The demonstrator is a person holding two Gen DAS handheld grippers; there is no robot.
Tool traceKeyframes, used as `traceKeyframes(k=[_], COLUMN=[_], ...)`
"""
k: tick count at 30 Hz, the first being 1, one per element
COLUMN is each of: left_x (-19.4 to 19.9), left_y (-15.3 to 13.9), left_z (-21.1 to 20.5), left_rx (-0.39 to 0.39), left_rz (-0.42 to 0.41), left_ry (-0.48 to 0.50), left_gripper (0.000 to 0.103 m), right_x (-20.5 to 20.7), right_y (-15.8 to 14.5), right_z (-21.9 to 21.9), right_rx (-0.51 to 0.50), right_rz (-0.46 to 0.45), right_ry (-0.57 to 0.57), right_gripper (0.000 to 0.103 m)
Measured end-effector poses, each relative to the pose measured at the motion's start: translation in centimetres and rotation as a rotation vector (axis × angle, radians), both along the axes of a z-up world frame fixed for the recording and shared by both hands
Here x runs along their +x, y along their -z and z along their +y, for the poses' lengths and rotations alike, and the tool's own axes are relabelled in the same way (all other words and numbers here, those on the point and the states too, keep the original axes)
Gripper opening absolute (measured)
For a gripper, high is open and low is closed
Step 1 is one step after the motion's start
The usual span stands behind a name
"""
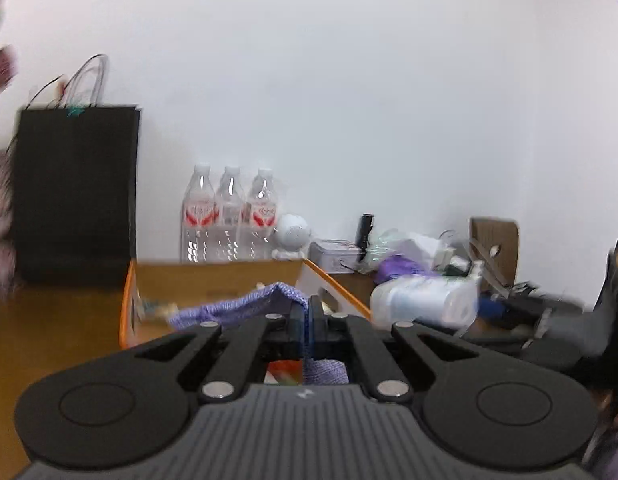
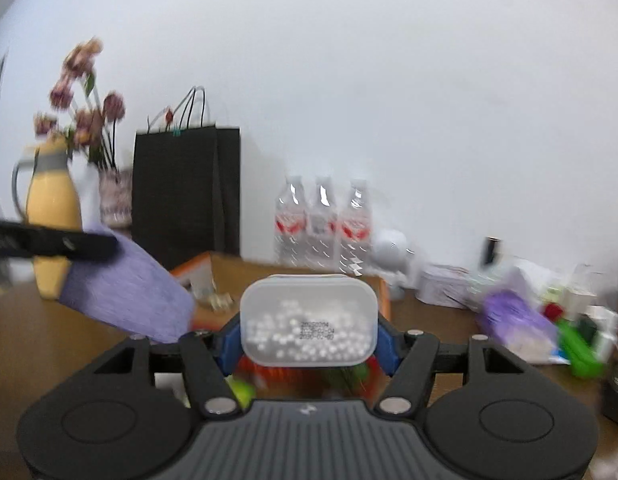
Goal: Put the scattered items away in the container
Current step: 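Lower the pouch and pill container into the box and open both tools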
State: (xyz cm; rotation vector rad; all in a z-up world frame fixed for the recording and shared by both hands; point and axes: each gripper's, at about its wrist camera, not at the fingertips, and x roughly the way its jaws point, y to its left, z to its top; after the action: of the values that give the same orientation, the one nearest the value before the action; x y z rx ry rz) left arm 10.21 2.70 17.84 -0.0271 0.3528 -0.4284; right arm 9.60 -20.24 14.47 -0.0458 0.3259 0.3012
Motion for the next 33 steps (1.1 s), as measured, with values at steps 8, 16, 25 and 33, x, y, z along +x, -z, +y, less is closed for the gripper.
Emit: traceKeyframes(k=[8, 16, 25, 33], left_x=[22.0, 22.0, 18.5, 12.3], left_y=[8.1, 7.4, 2.6, 1.9], left_z=[2.3, 5.0, 3.0, 1.0], left_rx=[0.233, 0.128, 0.161, 0.195], left_rz=[0.508, 0.409, 0.389, 0.372], left_ry=[0.028, -0.002, -0.231, -0.302], left_gripper=[0.005, 0.09, 0.103, 0.103], right_x=[19.6, 23.3, 20.6, 14.2], right_y=[1.9, 7.7, 0.4, -0.8], right_z=[4.8, 9.4, 3.8, 3.3], right_rx=[0.137, -0.06, 0.011, 0.026], right_rz=[0.316, 0.509, 0.425, 0.47], right_ry=[-0.129, -0.107, 0.038, 0.007], right_gripper=[0.063, 0.069, 0.09, 0.09])
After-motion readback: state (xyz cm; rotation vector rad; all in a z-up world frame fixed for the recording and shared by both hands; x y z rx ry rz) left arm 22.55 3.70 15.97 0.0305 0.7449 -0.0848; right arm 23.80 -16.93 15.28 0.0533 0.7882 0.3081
